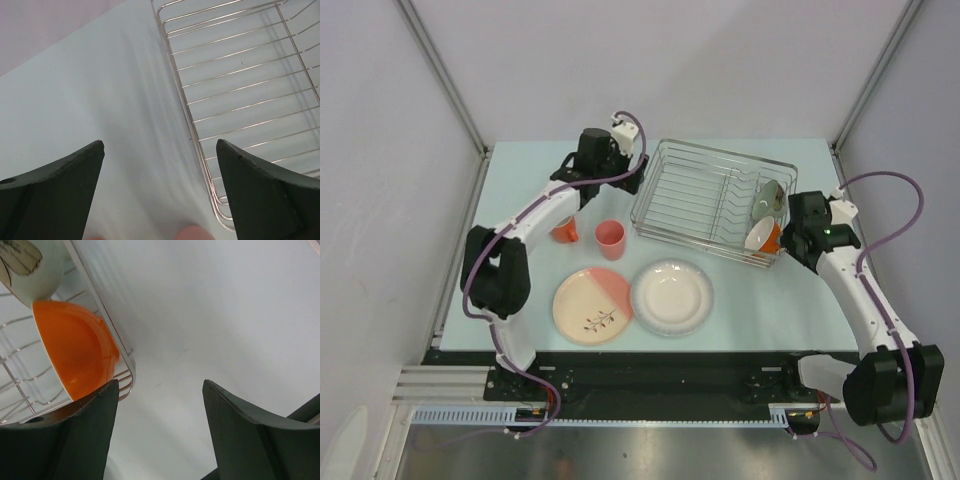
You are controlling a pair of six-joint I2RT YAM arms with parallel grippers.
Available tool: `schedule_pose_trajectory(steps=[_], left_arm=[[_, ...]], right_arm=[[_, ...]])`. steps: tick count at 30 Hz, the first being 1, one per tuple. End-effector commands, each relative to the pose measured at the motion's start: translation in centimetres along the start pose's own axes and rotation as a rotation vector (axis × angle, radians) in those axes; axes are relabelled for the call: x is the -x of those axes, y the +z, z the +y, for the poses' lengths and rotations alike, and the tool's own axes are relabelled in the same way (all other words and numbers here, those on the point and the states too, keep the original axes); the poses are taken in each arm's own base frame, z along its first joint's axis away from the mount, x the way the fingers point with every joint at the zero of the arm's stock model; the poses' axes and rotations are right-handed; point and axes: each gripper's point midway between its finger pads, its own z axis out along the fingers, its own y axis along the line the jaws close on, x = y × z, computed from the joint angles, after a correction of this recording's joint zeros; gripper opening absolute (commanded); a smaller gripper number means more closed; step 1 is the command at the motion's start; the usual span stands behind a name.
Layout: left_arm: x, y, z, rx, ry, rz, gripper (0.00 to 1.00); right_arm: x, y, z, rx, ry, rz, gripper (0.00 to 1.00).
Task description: Load the mixed dishes into the dish rack
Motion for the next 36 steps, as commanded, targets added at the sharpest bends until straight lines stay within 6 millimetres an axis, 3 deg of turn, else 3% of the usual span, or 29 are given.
schedule_pose_trajectory(steps=[1,6,10,14,15,17,18,21,24,29,36], left_arm=[[1.6,2.7,-1.2,-0.001,-0.003,-0.047,0.99],[-0.3,5.5,-2.1,-0.007,0.010,0.005,1.00],[-1.4,6.1,-2.3,-0.009,0.010,0.039,0.98],[-2.6,5.1,-2.4,-0.014,0.042,0.051,0.90],[-4.0,4.8,-2.7,-0.020,0.046,0.075,0.87],[-3.9,3.8,-2.8,-0.023,0.063,0.059,0.85],[-5.3,3.5,-2.8,-0.024,0.064,0.085,0.83],[-5.7,2.5,-3.1,-0.033,0.079,0.081,0.80],[-8.1,1.9,-3.8,-0.046,0.097,0.121,0.77],[-9.1,1.0,-4.5,-0.053,0.128,0.123,0.75],[-9.6,-0.7,-4.8,-0.052,0.133,0.125,0.74]], right_arm=[[2.4,-0.8,0.1,0.052,0.095,-0.049,0.73],[3.0,-0.1,0.1,0.053,0.127,-0.055,0.73],[3.3,0.7,-0.5,0.031,0.149,-0.041,0.71],[4.1,2.1,-1.3,-0.009,0.216,-0.042,0.69],[4.6,2.4,-0.9,0.008,0.238,-0.053,0.68],[4.8,3.4,-0.6,0.007,0.281,-0.043,0.68],[5.1,3.8,0.0,0.031,0.298,-0.045,0.67],[4.7,5.0,1.1,0.047,0.315,-0.005,0.66],[4.5,5.2,1.2,0.041,0.302,0.010,0.65],[4.9,2.9,1.0,0.058,0.221,-0.042,0.67],[4.9,-2.4,1.3,0.221,0.154,-0.067,0.70]])
